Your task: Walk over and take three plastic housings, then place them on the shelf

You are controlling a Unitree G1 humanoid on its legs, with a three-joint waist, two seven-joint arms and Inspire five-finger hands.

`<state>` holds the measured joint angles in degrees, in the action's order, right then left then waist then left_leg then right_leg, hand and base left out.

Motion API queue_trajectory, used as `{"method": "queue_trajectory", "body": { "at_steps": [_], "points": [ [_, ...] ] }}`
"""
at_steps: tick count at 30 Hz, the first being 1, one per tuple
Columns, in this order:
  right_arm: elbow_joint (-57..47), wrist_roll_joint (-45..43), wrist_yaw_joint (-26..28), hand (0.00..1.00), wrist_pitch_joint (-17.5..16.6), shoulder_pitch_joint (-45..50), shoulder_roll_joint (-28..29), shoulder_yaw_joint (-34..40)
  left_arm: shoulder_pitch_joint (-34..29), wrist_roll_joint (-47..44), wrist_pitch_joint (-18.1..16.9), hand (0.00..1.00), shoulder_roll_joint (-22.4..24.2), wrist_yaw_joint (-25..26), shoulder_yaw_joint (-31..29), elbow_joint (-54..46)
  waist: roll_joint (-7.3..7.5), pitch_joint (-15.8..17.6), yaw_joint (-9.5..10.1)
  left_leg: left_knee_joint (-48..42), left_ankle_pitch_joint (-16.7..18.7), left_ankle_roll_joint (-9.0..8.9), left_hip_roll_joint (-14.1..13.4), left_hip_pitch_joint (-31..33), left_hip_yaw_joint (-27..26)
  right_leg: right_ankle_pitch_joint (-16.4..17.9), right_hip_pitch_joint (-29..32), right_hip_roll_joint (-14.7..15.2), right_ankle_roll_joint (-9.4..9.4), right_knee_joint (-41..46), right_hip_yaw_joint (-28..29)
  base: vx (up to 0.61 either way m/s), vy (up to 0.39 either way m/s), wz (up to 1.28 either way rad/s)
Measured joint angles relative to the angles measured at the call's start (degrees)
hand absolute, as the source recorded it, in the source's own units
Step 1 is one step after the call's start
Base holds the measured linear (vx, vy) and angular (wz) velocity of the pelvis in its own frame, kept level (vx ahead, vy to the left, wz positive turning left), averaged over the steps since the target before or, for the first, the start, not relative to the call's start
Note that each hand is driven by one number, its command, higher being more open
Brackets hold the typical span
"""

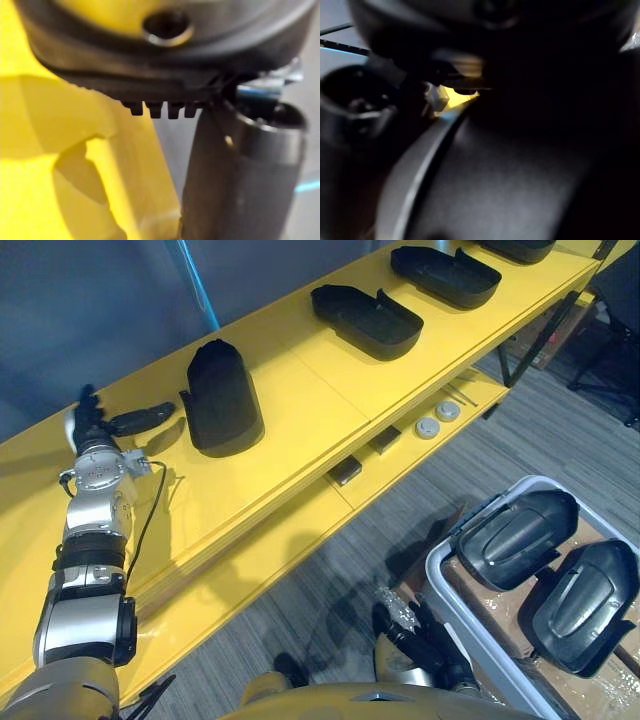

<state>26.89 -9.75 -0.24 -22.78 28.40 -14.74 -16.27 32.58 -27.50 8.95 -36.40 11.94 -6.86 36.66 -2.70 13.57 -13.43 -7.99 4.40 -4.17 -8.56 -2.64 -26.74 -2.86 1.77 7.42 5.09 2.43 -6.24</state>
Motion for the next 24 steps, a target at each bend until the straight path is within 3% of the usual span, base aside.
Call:
{"method": "queue_trajectory", "body": {
  "at_steps": [1,6,14,24],
  "points": [
    [0.1,0.06,0.25,1.0,0.0,-0.19,0.0,0.06,-1.25,-2.19,-0.93,1.0,0.03,-2.45,1.53,-0.12,-0.06,-0.04,-0.11,0.0,-0.06,0.02,0.01,0.01,-0.13,-0.39,-0.15,-0.02,-0.02,-0.63,0.05,-0.05,-0.005,-0.06],
    [0.61,0.46,0.3,1.0,0.05,-0.24,0.85,1.2,-3.76,-4.1,-4.58,1.0,0.45,-4.31,2.88,-0.23,-0.37,-0.45,-0.23,0.0,-0.4,0.04,0.04,0.06,-0.09,-1.37,-0.78,-0.04,-0.17,-2.14,-0.06,-0.06,-0.011,-0.01],
    [1.76,0.71,1.09,1.0,0.87,-0.34,1.04,1.64,-6.21,-11.23,-7.63,1.0,3.5,-2.43,3.72,-0.17,-0.48,-2.68,-0.65,0.23,-0.5,-0.06,0.2,0.04,-0.08,-2.33,-1.11,-0.01,0.03,-3.63,-0.12,-0.04,-0.01,0.0],
    [1.84,2.75,1.52,1.0,1.29,-0.69,1.19,2.05,-9.26,-29.07,-14.27,1.0,9.82,-8.02,3.84,-1.6,0.15,-3.4,-0.67,0.33,-0.48,-0.05,1.0,-0.09,0.83,-3.42,-2.72,0.69,0.34,-5.66,-0.96,-0.04,-0.007,0.05]
  ]
}}
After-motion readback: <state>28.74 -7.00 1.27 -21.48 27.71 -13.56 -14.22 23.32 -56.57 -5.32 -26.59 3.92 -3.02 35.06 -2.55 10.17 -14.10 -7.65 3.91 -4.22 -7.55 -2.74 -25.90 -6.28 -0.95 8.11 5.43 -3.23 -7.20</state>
